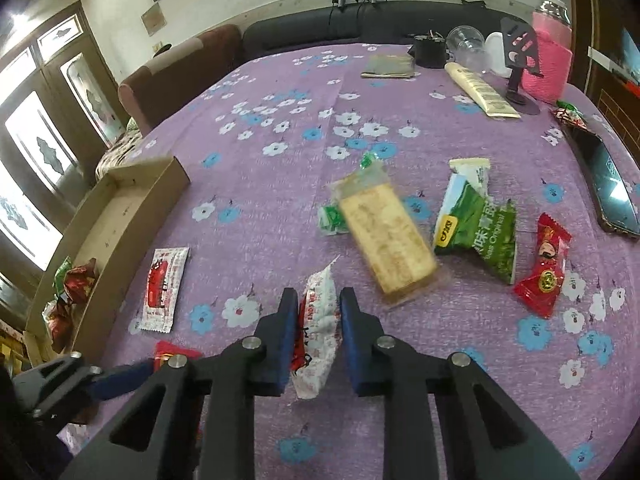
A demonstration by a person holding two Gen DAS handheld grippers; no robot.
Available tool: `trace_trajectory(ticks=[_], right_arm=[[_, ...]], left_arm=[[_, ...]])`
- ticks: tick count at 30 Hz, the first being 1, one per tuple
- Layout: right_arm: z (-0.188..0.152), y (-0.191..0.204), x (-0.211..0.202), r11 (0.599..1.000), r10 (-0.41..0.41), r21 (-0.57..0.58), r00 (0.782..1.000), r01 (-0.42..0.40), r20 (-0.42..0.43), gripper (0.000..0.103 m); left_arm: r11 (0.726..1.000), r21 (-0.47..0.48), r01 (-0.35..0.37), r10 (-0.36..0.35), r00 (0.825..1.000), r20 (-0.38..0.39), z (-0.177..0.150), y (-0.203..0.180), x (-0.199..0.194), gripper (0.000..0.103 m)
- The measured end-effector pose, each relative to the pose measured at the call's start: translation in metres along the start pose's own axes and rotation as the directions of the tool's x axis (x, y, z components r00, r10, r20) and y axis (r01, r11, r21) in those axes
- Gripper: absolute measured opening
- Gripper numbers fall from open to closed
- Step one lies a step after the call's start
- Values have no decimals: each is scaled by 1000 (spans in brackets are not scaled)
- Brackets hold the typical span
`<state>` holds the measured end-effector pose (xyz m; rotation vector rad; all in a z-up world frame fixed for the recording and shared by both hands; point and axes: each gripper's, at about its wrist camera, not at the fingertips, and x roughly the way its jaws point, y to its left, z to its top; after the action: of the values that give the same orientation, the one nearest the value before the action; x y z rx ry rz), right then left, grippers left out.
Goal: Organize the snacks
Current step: 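Grasp the red sausage stick with the left tool while the right tool grasps a white packet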
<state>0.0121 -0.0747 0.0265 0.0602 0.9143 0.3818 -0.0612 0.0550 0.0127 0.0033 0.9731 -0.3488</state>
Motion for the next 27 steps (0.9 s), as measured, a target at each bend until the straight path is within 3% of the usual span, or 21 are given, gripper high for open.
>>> trace_trajectory(ticks=[3, 5, 12, 22, 27], right_arm=[[0, 1, -1, 1000, 3, -1, 1000, -3, 3, 20], [0, 1, -1, 1000, 4, -1, 1000, -4, 4, 20], [-1, 2, -6, 999, 46, 4, 998, -46, 37, 15], [-4, 12, -15, 994, 114, -4, 990, -114, 86, 14], [-6, 20, -21, 993, 121, -14, 987, -120, 103, 14]], left_arm=[[997, 52, -61, 60, 998, 16, -1, -6, 3, 27], [997, 56, -61, 60, 998, 19, 0, -4, 5, 20], [1000, 4, -6, 6, 999, 39, 0, 9, -5, 18], [988, -121, 99, -83, 988, 129, -13, 43, -48, 19], [979, -173, 106, -75, 981, 178, -17, 71, -78, 19]])
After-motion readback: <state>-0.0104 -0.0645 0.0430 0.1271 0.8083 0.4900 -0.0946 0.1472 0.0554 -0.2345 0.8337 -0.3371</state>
